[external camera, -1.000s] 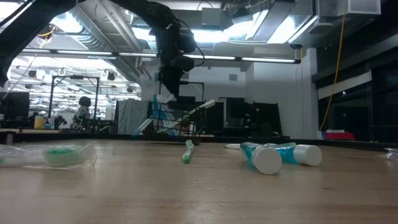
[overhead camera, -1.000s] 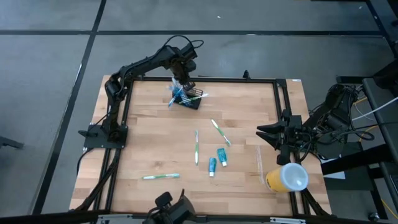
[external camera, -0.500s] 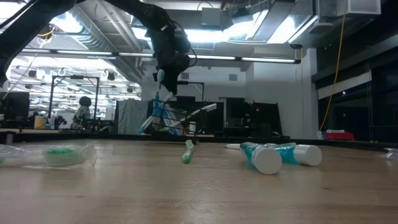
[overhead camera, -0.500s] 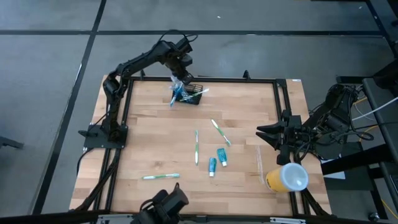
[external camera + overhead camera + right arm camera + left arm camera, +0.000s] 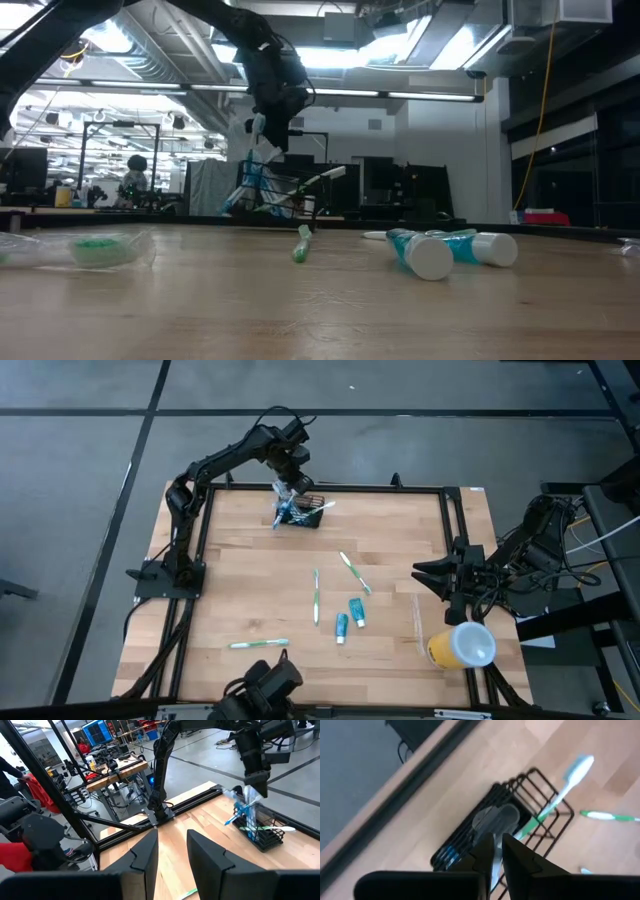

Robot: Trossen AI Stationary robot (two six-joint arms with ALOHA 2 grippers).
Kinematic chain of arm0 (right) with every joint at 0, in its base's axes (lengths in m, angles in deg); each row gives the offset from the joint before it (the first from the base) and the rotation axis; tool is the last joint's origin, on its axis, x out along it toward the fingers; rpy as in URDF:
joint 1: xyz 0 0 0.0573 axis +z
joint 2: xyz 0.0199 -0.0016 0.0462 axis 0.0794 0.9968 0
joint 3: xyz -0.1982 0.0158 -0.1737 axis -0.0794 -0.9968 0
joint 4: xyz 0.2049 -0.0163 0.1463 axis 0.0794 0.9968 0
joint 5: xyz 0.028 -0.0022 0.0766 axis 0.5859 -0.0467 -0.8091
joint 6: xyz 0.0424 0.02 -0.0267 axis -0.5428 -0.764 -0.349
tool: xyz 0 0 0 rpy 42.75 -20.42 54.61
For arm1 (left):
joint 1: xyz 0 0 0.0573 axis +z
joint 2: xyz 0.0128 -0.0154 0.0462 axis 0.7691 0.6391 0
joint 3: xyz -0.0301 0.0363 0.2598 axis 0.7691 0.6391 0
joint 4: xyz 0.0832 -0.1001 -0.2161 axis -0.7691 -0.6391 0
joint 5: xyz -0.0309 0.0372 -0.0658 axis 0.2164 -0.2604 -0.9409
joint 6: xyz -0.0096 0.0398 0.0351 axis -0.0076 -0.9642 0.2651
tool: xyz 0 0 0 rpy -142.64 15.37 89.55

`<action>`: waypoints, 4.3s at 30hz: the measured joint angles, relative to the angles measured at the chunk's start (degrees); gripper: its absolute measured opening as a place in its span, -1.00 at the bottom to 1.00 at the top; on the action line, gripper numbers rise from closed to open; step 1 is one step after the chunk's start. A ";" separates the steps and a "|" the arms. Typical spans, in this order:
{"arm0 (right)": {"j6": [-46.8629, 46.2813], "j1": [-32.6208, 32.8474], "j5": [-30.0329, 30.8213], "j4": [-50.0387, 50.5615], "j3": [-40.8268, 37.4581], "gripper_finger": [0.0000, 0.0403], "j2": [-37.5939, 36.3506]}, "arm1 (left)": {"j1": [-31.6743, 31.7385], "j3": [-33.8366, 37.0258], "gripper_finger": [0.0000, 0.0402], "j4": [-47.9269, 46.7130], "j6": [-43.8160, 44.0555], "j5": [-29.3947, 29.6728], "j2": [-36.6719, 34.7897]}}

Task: Pick & Place toothbrushing station
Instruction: Put the blue toothbrush into the wire organizer, then put the green toothbrush into the wire organizer

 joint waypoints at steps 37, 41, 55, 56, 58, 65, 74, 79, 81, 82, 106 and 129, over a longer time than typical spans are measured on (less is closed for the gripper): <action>1.99 6.83 1.62 0.44 0.00 -0.48 0.00 | -12.66 10.50 -0.44 7.08 -11.56 -7.61 -17.46; 3.39 10.26 4.88 -0.09 0.01 -0.48 -0.09 | -15.51 24.78 -0.45 20.48 -5.17 -6.88 -29.97; 1.56 12.70 2.97 3.25 0.02 -0.48 -2.61 | -47.66 69.49 -0.49 47.44 48.38 24.94 -56.37; -0.29 12.46 2.33 4.83 0.02 -0.48 -2.73 | -50.77 70.37 -0.49 48.77 50.93 27.76 -55.58; -4.86 11.75 -0.14 8.92 0.02 -0.48 -2.75 | -55.42 71.12 -0.49 50.82 55.46 33.37 -53.03; -10.63 8.51 -5.72 15.27 0.00 -0.48 -2.75 | -55.54 70.83 -0.49 65.25 67.45 33.40 -35.98; -13.61 8.95 -7.37 14.02 0.00 -0.48 -2.28 | -46.90 56.30 -0.49 62.26 64.30 21.37 -16.76; -13.93 10.40 -6.99 11.39 0.02 -0.48 -0.81 | -45.50 50.98 -0.49 48.05 59.94 24.68 -14.98; -14.27 10.81 -6.01 11.39 0.02 -0.48 -0.20 | -44.89 50.84 -0.49 48.92 59.87 25.52 -14.97; -14.52 10.91 -5.57 11.39 0.01 -0.48 0.12 | -44.45 50.73 -0.49 49.20 60.04 25.29 -14.97; -15.37 10.93 -4.26 8.88 0.02 -0.48 0.92 | -41.32 50.77 -0.49 56.78 63.46 19.86 -7.16; -15.43 10.93 -4.02 7.17 0.02 -0.48 0.92 | -41.17 46.51 -0.49 60.42 36.16 19.42 -5.75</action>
